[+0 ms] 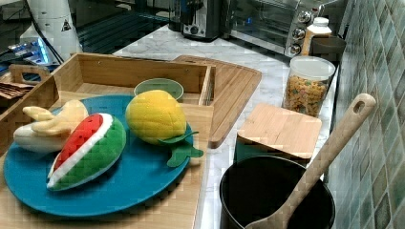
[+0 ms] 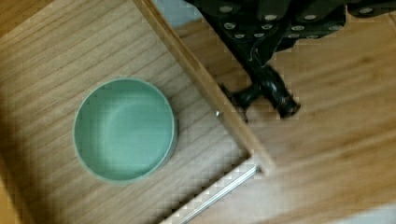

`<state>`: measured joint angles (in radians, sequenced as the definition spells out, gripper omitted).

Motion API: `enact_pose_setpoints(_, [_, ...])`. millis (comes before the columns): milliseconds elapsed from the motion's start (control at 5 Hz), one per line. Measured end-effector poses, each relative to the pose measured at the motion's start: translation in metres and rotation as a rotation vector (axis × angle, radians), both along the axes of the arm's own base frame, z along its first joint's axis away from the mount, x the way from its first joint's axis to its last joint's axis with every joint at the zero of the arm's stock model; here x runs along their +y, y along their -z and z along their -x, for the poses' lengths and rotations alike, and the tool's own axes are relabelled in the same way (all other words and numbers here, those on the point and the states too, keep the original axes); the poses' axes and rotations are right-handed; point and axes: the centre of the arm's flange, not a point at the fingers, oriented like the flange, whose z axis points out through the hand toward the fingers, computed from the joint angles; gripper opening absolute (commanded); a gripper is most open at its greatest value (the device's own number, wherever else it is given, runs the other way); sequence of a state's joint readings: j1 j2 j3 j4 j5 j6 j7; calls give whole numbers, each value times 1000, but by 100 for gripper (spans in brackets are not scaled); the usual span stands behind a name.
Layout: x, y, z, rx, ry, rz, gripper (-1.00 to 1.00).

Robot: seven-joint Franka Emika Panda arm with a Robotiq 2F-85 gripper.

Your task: Close the drawer.

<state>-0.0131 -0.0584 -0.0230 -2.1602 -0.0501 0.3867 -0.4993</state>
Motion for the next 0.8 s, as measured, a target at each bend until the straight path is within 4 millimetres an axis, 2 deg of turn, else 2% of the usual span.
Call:
enact_pose_setpoints(200, [18,1,19,-22,-113,-10,-100])
enact_pose_setpoints(400, [40,-6,28,-110,-201,-18,-100])
enact_pose_setpoints(600, [59,-10,30,-176,-296,-20,-100])
enact_pose_setpoints(800, [79,-2,33,-220,-503,-26,-100])
